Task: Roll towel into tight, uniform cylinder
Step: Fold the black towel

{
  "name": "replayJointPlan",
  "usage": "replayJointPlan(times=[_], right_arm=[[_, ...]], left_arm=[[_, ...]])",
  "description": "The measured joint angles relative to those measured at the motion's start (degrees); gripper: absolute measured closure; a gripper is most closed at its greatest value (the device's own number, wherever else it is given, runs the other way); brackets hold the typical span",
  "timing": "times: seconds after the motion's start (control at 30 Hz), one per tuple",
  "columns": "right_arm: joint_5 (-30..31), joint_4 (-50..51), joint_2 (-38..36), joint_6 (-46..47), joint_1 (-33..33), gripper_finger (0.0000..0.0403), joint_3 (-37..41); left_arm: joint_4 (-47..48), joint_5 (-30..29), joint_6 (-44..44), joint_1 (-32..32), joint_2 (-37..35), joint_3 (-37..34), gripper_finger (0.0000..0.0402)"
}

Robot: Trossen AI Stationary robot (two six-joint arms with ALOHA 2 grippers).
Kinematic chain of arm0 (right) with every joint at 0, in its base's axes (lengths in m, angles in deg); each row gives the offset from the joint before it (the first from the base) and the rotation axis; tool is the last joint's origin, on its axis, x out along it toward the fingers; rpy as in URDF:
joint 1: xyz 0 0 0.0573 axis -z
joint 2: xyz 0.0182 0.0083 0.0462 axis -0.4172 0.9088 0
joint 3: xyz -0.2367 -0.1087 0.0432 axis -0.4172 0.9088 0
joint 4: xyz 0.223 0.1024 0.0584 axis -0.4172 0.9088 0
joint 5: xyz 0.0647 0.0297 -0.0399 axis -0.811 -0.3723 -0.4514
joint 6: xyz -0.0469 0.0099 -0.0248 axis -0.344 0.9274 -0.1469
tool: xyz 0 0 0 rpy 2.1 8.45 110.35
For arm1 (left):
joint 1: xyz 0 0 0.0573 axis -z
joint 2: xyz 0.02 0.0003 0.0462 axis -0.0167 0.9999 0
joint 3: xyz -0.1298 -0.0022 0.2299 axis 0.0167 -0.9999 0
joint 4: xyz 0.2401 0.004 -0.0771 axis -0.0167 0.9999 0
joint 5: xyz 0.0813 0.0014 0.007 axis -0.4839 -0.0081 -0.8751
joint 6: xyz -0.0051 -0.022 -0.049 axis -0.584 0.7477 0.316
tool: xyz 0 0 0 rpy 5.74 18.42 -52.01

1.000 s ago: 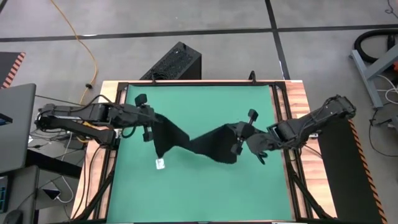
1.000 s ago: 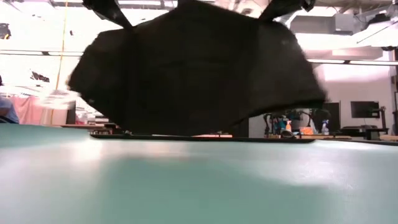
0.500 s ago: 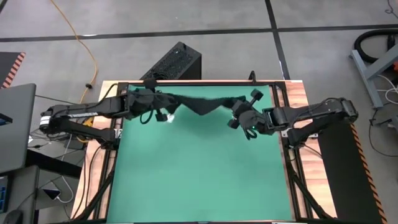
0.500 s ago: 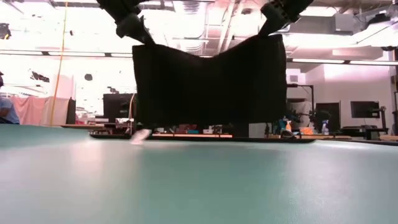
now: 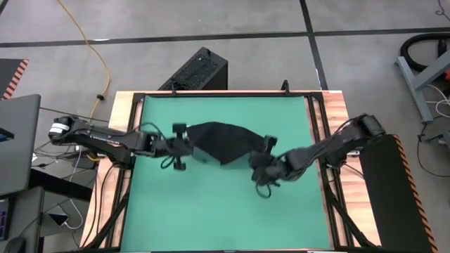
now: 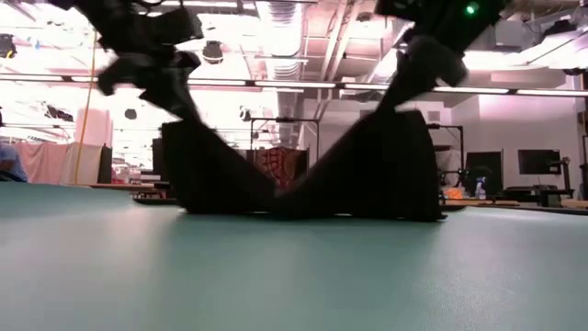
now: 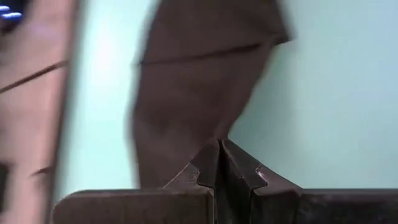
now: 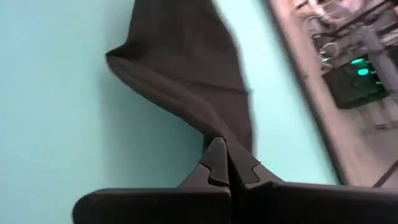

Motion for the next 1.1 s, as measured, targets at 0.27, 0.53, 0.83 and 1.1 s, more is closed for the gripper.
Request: replayJointPlan(times=[0.27, 0.53, 0.83, 1.1], right_arm=[[0.0, -7.3, 9.2, 1.7, -3.7, 0.0403, 0.0], [0.2, -4.1, 10.3, 4.3, -5.6, 0.0403, -1.5], [-4.7, 12.8, 10.1, 17.2, -5.8, 0.0402, -3.3], [-12.9, 10.5, 10.1, 17.6, -6.0, 0.0348, -3.3]], left_arm=[[-0.7, 6.0, 10.8, 5.8, 0.2, -6.1, 0.0402], [-2.5, 4.3, 13.1, 5.8, 0.2, -9.6, 0.0378], [2.2, 3.2, 10.5, 5.7, 0.2, -9.7, 0.0385], [2.0, 6.3, 11.5, 5.7, 0.2, -9.7, 0.0391]])
